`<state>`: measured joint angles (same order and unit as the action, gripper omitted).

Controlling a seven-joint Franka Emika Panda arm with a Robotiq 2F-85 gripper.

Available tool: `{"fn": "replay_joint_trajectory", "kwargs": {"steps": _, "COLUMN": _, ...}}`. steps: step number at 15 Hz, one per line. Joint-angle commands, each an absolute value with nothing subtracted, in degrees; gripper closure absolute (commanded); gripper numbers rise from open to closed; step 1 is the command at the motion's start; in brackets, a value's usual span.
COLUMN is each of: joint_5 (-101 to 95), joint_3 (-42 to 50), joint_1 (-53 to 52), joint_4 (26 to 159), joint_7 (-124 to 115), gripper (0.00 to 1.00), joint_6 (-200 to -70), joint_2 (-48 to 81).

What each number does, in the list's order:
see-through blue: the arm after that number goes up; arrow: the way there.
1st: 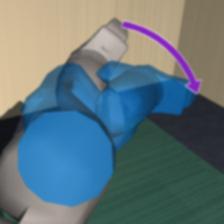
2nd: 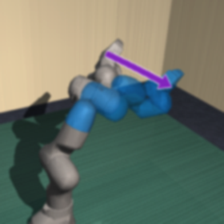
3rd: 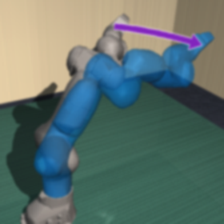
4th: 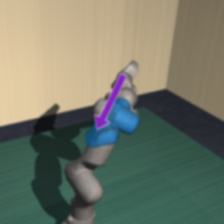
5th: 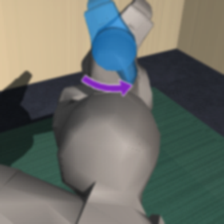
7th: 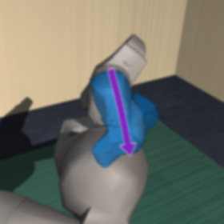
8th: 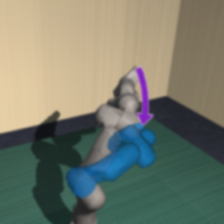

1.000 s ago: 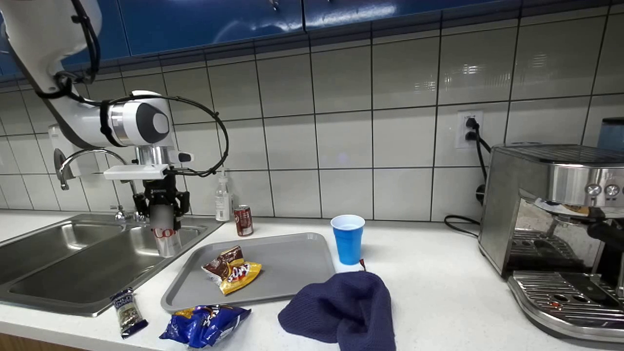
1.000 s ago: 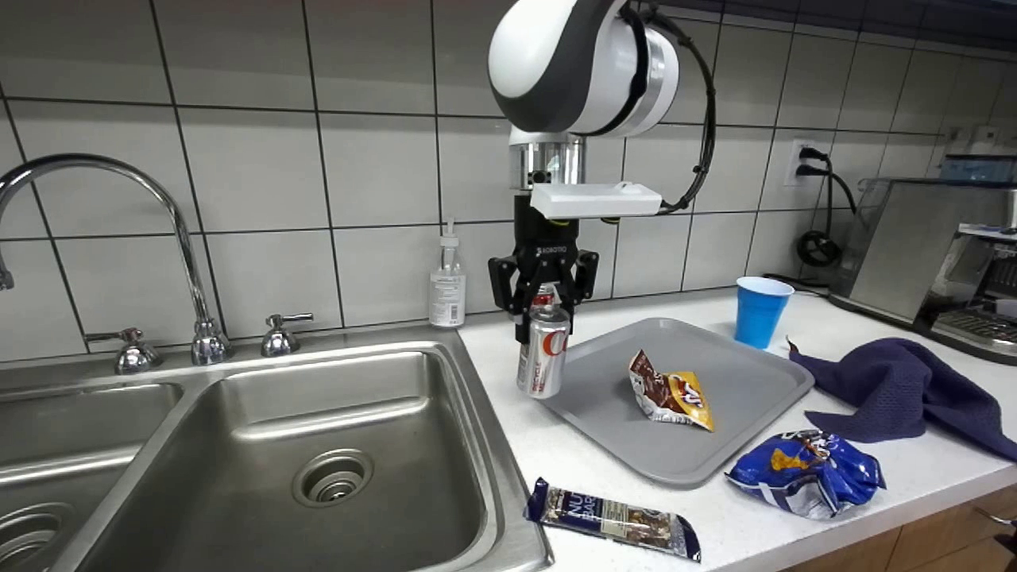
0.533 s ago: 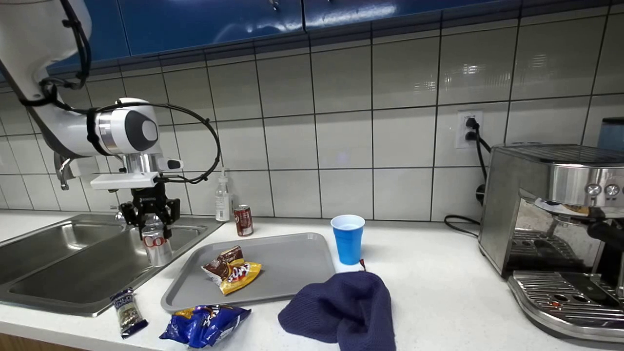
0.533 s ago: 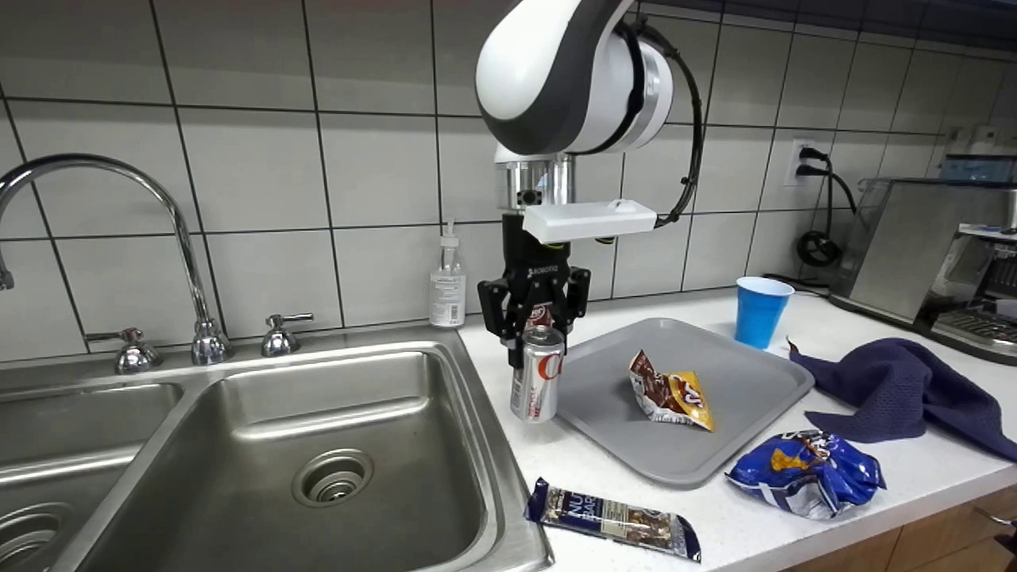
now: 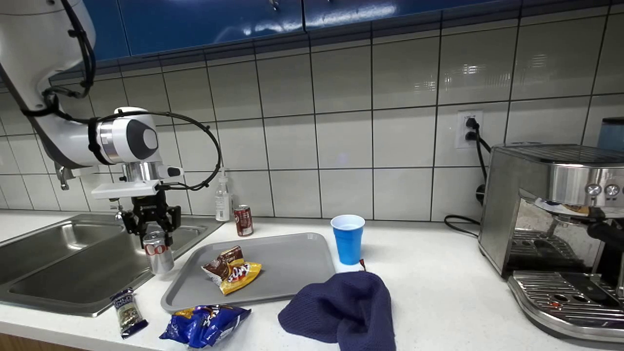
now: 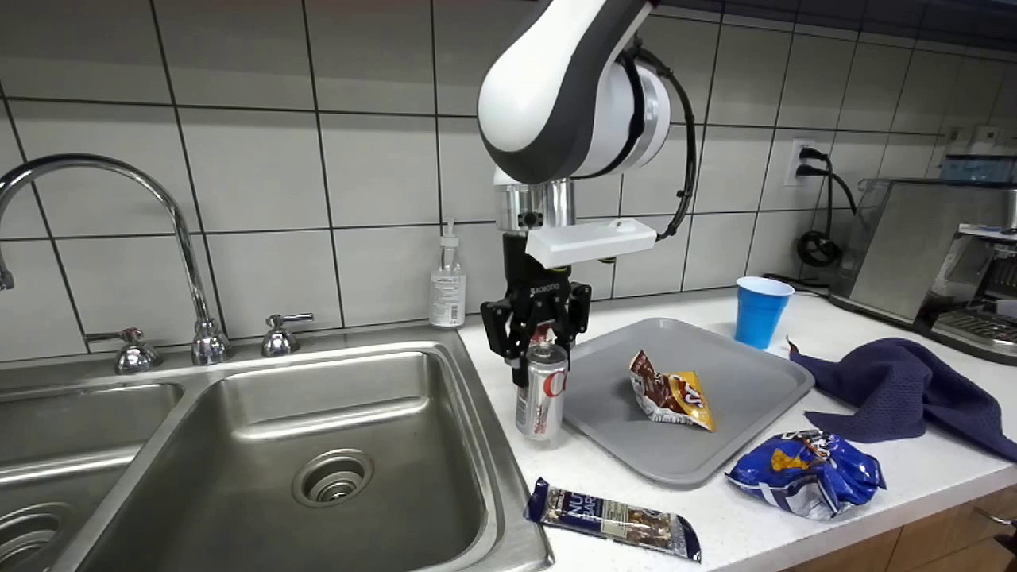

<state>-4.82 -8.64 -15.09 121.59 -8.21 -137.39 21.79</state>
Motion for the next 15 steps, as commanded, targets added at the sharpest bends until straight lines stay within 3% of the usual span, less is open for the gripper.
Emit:
{"fn": "replay_joint_trajectory", "kwargs": {"steps": 1, "joint_5": -5.81, "joint_3": -8.17, "joint_1": -15.56, "joint_4": 121.80, "joint_7": -9.46, "gripper": 0.62, "joint_6": -138.38, "joint_2": 21.90}}
{"fn": "replay_joint_trajectory", "kwargs": {"steps": 9, "joint_5": -5.87, "joint_3": -7.85, "joint_1": -15.49, "joint_4": 122.01, "joint_7": -9.15, "gripper": 0.59, "joint_6": -138.73, "joint_2": 22.12}}
{"fn": "replay_joint_trajectory", "kwargs": {"steps": 10, "joint_5": -5.97, "joint_3": -7.83, "joint_1": -15.48, "joint_4": 122.13, "joint_7": -8.98, "gripper": 0.12, "joint_6": -138.65, "joint_2": 21.94}}
{"fn": "replay_joint_trajectory", "kwargs": {"steps": 13, "joint_5": -6.01, "joint_3": -8.09, "joint_1": -15.28, "joint_4": 122.97, "joint_7": -7.99, "gripper": 0.01, "joint_6": -138.94, "joint_2": 21.08}}
{"fn": "replay_joint_trajectory", "kwargs": {"steps": 15, "joint_5": -5.66, "joint_3": -8.29, "joint_1": -15.06, "joint_4": 123.17, "joint_7": -7.50, "gripper": 0.00, "joint_6": -138.79, "joint_2": 20.65}}
